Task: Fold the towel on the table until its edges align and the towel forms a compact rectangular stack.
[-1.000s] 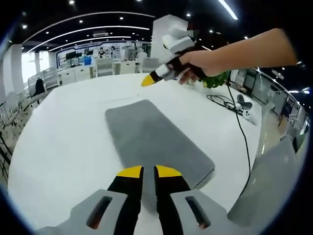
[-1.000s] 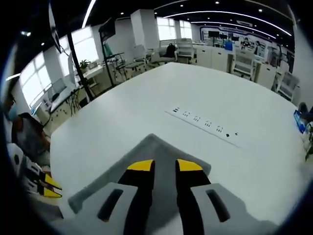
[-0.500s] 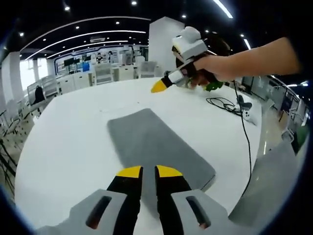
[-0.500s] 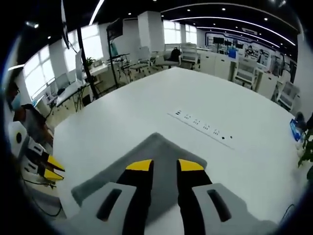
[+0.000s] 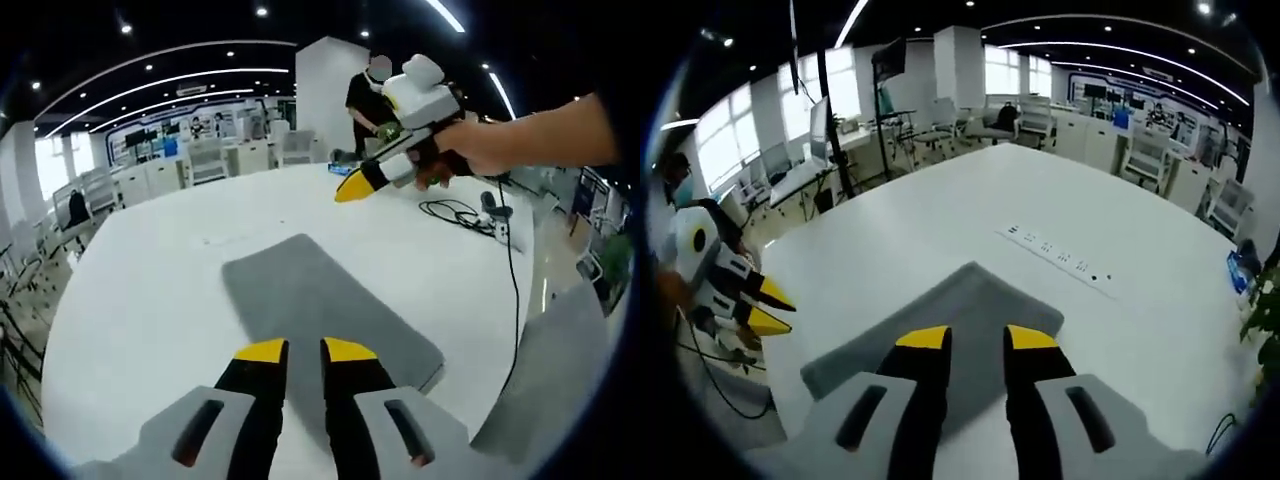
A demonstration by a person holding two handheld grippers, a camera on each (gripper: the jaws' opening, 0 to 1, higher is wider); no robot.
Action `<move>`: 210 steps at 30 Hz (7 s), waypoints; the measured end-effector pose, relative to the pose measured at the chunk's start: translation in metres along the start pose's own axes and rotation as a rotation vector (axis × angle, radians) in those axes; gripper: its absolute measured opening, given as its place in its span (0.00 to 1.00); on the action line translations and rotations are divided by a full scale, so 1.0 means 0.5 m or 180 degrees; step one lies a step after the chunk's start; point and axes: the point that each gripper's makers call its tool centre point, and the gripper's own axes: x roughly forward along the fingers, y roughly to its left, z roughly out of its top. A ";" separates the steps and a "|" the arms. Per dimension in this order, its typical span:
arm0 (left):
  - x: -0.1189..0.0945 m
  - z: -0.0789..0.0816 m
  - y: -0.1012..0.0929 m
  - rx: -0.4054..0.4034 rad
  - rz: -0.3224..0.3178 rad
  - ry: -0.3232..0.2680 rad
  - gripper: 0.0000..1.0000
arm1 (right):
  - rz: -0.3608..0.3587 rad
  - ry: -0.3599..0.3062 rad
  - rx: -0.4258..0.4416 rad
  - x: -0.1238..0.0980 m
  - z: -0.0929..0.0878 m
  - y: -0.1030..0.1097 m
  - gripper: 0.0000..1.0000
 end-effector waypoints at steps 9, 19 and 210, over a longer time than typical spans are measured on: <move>-0.003 0.029 -0.004 0.0232 -0.0017 -0.0004 0.24 | -0.0039 -0.0073 0.0020 -0.033 -0.022 0.009 0.29; 0.017 0.055 0.007 0.0327 0.0016 0.0005 0.46 | -0.0094 -0.0165 0.0160 -0.058 -0.051 0.000 0.44; 0.160 -0.159 -0.340 0.1829 -0.1477 0.1148 0.25 | 0.0880 0.1027 -0.0856 -0.174 -0.506 0.154 0.30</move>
